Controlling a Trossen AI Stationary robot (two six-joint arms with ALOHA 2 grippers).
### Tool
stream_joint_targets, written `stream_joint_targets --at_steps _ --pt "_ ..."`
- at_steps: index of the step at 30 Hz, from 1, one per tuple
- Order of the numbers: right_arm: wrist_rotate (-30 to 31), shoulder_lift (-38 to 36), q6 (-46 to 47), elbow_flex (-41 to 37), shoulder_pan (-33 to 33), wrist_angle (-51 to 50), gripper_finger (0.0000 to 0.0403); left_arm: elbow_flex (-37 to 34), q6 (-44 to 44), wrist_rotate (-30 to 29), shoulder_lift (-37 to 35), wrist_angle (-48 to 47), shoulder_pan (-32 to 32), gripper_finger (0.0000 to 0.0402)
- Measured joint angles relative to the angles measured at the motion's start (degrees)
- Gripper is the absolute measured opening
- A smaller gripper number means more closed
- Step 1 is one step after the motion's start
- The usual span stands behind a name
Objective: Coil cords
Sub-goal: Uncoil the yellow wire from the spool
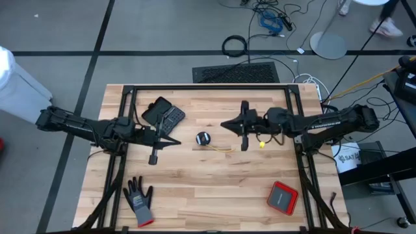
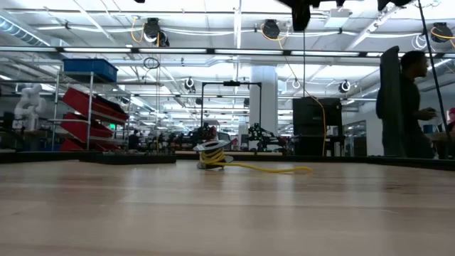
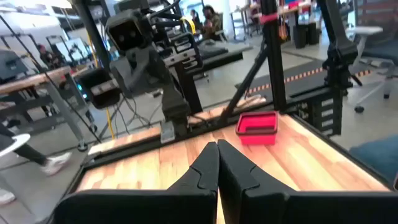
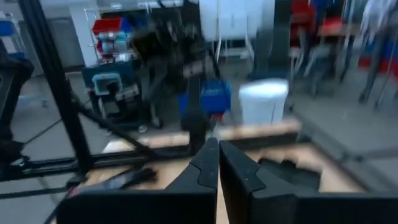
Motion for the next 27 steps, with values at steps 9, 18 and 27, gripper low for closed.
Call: stream_joint_targets --at_steps 9,18,27 --pt "0.4 0.2 -18.5 5.4 5.1 -22.0 0.0003 0.0 0.0 -1.4 -0.1 2.0 -1.2 0.0002" --pt "0.2 0.1 -4.2 12.3 5.4 -50.3 0.0003 0.0 0.0 -4.1 -0.1 2.0 -1.2 0.0002" --pt "-9.7 4.4 1.7 12.2 4.1 -53.6 0.0004 0.0 -0.1 -8.8 -0.1 2.1 -1.2 0.0002"
